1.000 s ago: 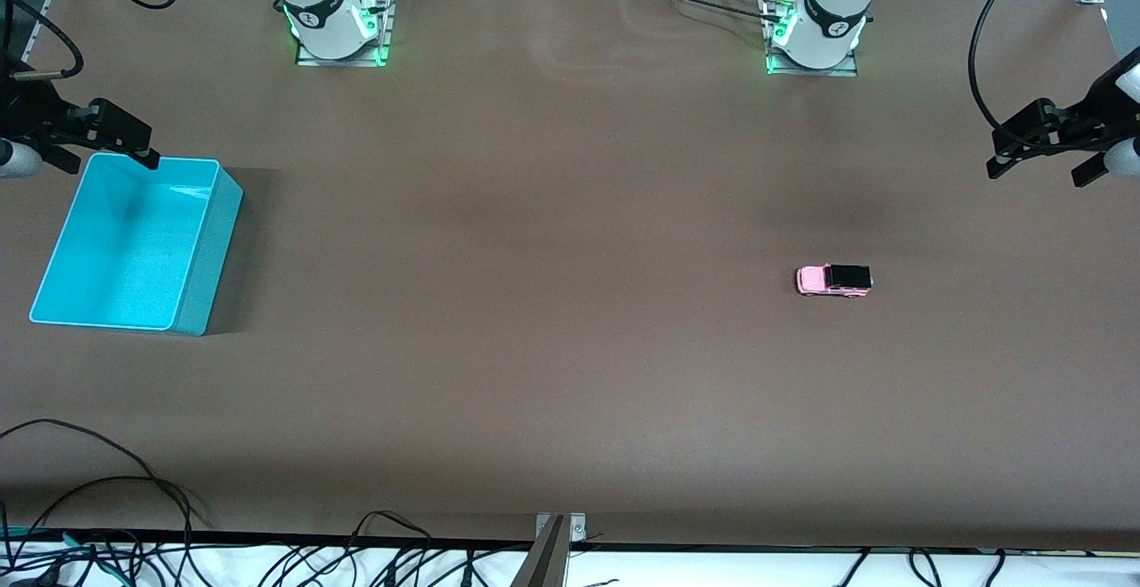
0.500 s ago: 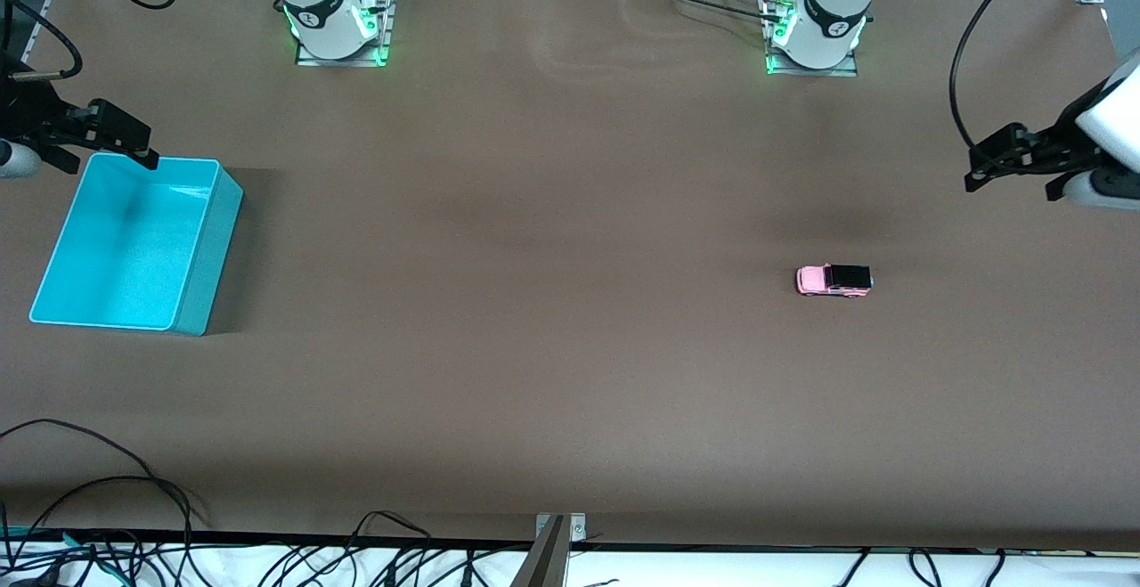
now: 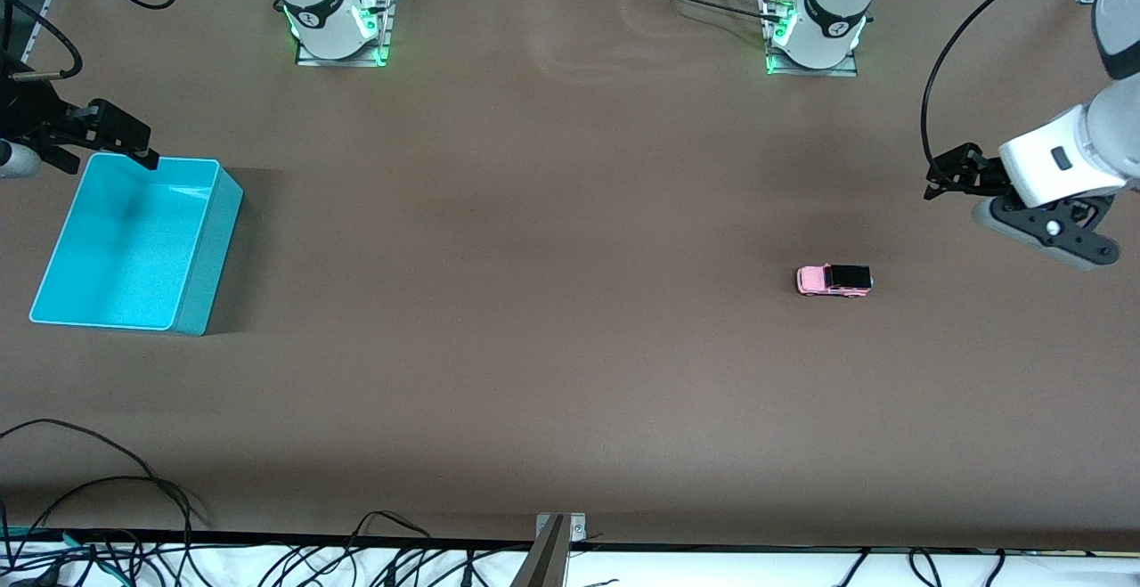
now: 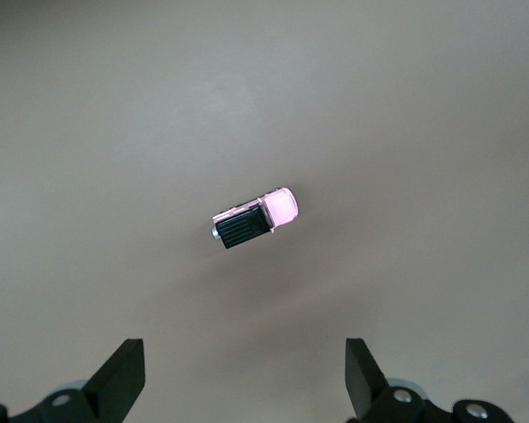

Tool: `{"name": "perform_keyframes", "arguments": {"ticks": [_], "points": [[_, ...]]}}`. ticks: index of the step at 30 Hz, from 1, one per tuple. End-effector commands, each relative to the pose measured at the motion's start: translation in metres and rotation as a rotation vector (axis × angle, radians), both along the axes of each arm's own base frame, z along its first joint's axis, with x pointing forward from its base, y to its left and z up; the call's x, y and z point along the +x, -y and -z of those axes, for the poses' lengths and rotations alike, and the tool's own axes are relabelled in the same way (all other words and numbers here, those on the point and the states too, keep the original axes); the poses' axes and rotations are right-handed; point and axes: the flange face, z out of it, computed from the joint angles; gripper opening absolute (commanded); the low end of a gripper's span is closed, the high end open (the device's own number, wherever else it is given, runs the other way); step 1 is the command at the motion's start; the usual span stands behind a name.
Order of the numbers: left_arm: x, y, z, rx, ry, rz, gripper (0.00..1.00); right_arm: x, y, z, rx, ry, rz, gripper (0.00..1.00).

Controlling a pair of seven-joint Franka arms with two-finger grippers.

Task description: Wind and store pink jeep toy

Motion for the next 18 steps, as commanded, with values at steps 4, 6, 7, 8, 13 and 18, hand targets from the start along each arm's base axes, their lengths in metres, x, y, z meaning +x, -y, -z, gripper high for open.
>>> {"name": "perform_keyframes", "arguments": {"ticks": [4, 6, 7, 8, 13, 18], "points": [[0.011, -0.006, 0.027, -0.042, -0.046, 0.192, 1.00, 0.001, 0.001, -0.004, 0.015, 0.001, -0.007, 1.00], [0.010, -0.007, 0.035, -0.054, -0.058, 0.196, 1.00, 0.002, 0.001, -0.004, 0.016, 0.000, -0.007, 1.00], [0.010, -0.007, 0.037, -0.055, -0.058, 0.201, 1.00, 0.001, 0.001, -0.004, 0.016, 0.001, -0.007, 1.00], [0.010, -0.008, 0.039, -0.056, -0.054, 0.211, 1.00, 0.002, 0.001, -0.004, 0.016, 0.000, -0.007, 1.00], [0.012, -0.007, 0.058, -0.073, -0.033, 0.330, 1.00, 0.002, 0.001, -0.004, 0.016, 0.000, -0.007, 1.00], [0.014, -0.009, 0.080, -0.087, 0.005, 0.505, 1.00, 0.001, 0.001, -0.004, 0.016, 0.001, -0.007, 1.00]]}}
